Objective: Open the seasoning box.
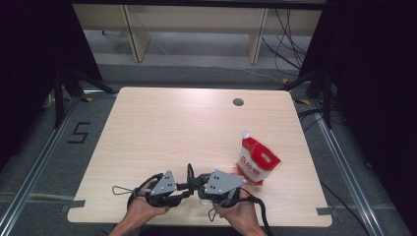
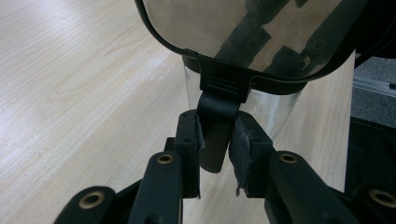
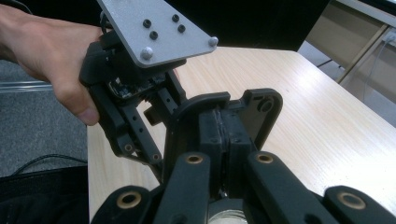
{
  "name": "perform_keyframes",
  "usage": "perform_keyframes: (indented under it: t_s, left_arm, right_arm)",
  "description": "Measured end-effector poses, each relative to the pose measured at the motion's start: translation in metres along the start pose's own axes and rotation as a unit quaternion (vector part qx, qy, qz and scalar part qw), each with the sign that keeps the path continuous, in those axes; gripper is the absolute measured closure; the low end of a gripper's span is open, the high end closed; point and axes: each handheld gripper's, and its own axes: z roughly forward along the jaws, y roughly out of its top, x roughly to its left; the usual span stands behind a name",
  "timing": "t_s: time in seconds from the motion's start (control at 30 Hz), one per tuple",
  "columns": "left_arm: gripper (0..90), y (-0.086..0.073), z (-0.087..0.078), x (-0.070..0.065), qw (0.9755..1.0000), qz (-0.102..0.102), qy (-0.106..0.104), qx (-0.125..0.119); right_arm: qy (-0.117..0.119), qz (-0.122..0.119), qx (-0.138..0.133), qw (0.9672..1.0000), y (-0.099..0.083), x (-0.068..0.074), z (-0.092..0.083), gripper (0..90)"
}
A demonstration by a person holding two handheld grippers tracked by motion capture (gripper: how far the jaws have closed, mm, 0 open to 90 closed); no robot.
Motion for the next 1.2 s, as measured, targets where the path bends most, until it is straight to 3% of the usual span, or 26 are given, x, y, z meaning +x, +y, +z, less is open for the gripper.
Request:
perform_keyframes:
  t_s: [0.07,0.17,0.53,0.6,0.67,0.77,0.9,0.93,1.0,1.03,1.07,1.13,1.17,1.2]
  left_arm:
    - [72.7,0.001,0.0,0.002,0.9998,0.017,-0.002,-0.001]
    - [72.7,0.001,0.0,0.0,1.0,0.005,0.001,-0.002]
    - [72.6,0.0,0.0,-0.002,1.0,-0.002,0.002,-0.002]
    - [72.6,0.0,0.0,-0.002,1.0,-0.004,0.0,-0.003]
    - [72.5,0.001,-0.001,-0.001,1.0,0.002,-0.001,-0.002]
    - [71.3,0.0,-0.001,0.0,1.0,-0.009,-0.004,0.0]
    - [65.2,0.0,-0.002,0.001,0.9997,-0.021,-0.014,-0.004]
    - [59.8,-0.001,-0.003,0.001,0.9995,-0.029,-0.014,-0.006]
    - [55.4,-0.001,-0.006,0.003,0.9997,-0.023,-0.012,-0.003]
    - [53.3,-0.002,-0.006,0.001,0.9993,-0.034,-0.01,-0.006]
    - [50.7,-0.002,-0.008,0.003,0.9996,-0.027,-0.007,-0.004]
    - [46.1,-0.003,-0.01,0.002,0.9994,-0.036,-0.001,-0.001]
    - [44.0,-0.004,-0.012,0.002,0.999,-0.044,-0.002,-0.011]
    - [42.8,-0.004,-0.014,0.002,0.9992,-0.041,0.0,-0.004]
  right_arm:
    - [0.0,0.003,0.0,1.0,0.0,0.0,-0.001,89.0]
    - [-0.004,0.004,-0.001,1.0,-0.002,-0.001,-0.002,88.0]
    - [-0.019,0.032,-0.011,0.9993,-0.018,-0.012,-0.018,77.4]
    - [-0.027,0.057,-0.017,0.9978,-0.026,-0.015,-0.025,72.2]
    - [-0.033,0.066,-0.022,0.997,-0.03,-0.017,-0.029,69.0]
    - [-0.044,0.076,-0.022,0.9959,-0.037,-0.019,-0.036,63.3]
    - [-0.044,0.088,-0.03,0.9947,-0.042,-0.019,-0.042,60.0]
    - [-0.047,0.091,-0.026,0.9944,-0.047,-0.02,-0.049,57.8]
    - [-0.053,0.1,-0.03,0.9931,-0.051,-0.02,-0.052,56.8]
    - [-0.052,0.101,-0.026,0.9931,-0.054,-0.02,-0.055,55.4]
    - [-0.055,0.1,-0.029,0.9931,-0.056,-0.021,-0.056,53.8]
    - [-0.06,0.114,-0.028,0.9913,-0.061,-0.02,-0.06,52.4]
    - [-0.067,0.107,-0.029,0.9916,-0.063,-0.02,-0.062,52.1]
    - [-0.065,0.116,-0.023,0.9909,-0.065,-0.02,-0.065,51.6]
